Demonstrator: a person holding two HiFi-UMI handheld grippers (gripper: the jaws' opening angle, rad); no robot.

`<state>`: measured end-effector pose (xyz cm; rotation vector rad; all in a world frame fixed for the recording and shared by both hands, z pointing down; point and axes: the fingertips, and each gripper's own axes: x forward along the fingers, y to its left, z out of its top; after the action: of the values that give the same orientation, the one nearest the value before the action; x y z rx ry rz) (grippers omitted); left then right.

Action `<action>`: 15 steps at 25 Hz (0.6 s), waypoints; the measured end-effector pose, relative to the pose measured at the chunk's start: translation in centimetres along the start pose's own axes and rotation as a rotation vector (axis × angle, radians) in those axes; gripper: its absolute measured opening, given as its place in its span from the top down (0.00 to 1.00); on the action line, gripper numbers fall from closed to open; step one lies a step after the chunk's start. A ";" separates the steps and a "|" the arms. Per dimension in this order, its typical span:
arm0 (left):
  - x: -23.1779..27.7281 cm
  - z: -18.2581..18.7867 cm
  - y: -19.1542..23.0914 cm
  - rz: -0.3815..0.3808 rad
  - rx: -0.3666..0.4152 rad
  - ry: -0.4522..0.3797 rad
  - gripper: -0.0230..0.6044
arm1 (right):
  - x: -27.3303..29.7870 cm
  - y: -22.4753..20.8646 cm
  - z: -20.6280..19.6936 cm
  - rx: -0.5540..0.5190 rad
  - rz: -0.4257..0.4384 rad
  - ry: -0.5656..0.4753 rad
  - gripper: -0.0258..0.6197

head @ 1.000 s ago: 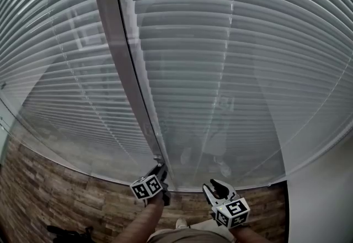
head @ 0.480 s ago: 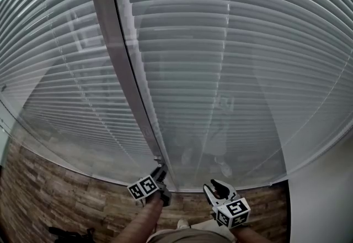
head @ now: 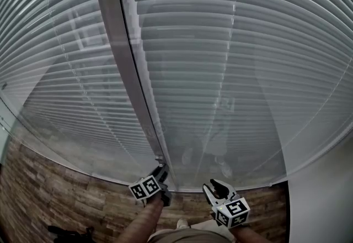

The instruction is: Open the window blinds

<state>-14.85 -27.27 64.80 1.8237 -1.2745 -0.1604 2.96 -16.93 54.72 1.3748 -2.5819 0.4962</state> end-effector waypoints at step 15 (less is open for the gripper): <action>-0.1 0.4 -0.4 0.223 0.664 0.035 0.67 | -0.2 -0.2 0.0 -0.006 -0.012 -0.001 0.77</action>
<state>-14.88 -27.36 64.24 2.1849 -1.6170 0.4690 3.21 -16.90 54.66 1.3881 -2.5720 0.4860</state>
